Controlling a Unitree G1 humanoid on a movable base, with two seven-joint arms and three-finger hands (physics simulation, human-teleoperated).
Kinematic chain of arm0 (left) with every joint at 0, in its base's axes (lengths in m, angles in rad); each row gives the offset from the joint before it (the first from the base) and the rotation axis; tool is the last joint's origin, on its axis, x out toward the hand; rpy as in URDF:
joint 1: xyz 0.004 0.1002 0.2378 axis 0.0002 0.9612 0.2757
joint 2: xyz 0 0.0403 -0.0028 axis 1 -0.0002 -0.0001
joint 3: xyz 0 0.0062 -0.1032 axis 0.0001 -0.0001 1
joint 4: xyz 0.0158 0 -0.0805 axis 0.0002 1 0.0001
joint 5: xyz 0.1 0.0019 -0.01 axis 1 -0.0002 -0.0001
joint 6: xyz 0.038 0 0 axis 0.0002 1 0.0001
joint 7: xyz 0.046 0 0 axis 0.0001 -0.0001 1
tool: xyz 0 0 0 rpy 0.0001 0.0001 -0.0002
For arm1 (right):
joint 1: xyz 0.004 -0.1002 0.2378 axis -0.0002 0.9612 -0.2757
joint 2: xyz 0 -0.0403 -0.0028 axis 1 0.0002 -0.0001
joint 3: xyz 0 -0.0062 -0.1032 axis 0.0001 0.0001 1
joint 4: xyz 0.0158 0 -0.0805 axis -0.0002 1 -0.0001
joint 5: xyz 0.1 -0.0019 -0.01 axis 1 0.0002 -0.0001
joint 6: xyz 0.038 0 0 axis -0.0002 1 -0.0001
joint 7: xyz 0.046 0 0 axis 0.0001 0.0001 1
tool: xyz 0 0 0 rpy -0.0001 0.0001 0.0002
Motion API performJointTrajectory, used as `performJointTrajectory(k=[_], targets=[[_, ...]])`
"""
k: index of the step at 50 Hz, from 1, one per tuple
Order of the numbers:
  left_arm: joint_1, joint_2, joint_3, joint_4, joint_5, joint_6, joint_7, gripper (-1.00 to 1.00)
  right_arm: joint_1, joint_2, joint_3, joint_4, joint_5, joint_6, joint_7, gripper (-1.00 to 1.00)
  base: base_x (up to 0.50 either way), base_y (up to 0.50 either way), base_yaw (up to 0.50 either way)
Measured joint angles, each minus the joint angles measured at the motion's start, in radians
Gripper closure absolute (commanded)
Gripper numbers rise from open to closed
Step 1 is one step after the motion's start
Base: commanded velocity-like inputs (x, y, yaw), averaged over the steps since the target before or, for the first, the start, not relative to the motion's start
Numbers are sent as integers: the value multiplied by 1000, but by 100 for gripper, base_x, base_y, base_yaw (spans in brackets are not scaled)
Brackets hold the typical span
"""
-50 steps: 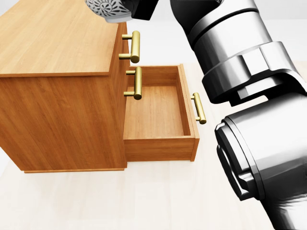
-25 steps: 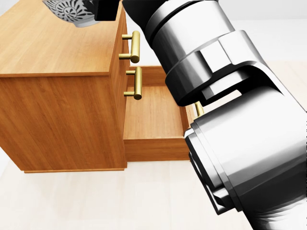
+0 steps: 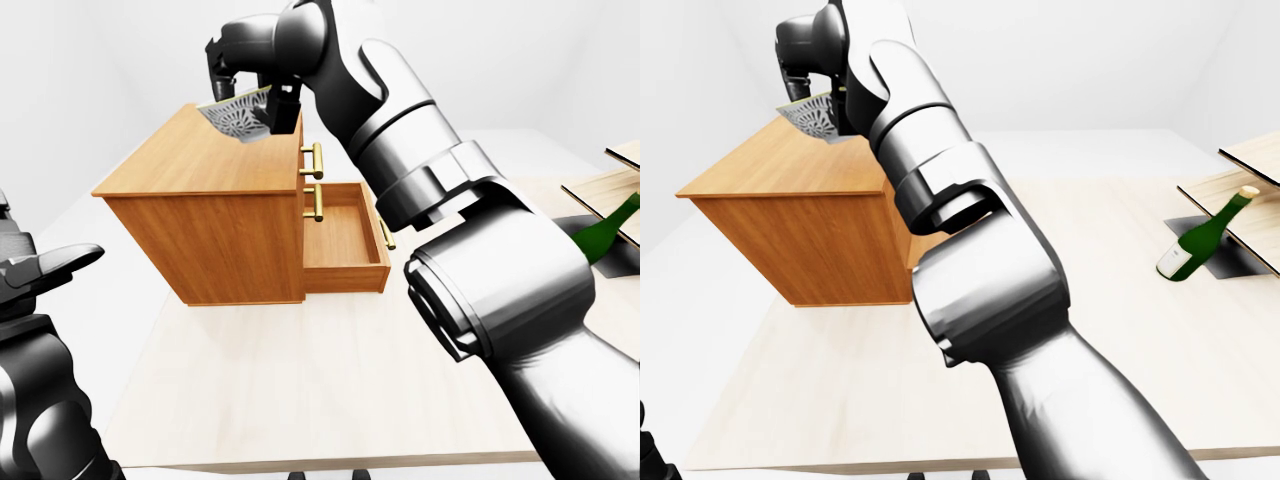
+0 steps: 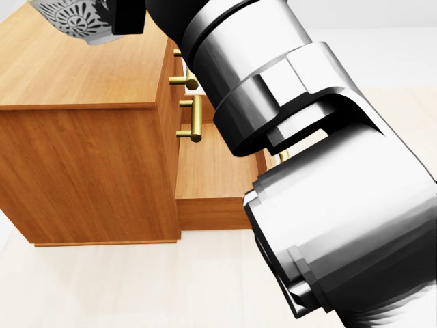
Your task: Put the bowl on top of the cabinet.
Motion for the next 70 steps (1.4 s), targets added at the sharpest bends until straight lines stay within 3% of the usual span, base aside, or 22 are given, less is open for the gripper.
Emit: performJointTrajectory(k=[70], targets=[[-2,6,6,-15,-13,0,5,-100,90,22,-8,-7,81,0,-28,100,0,0,0]])
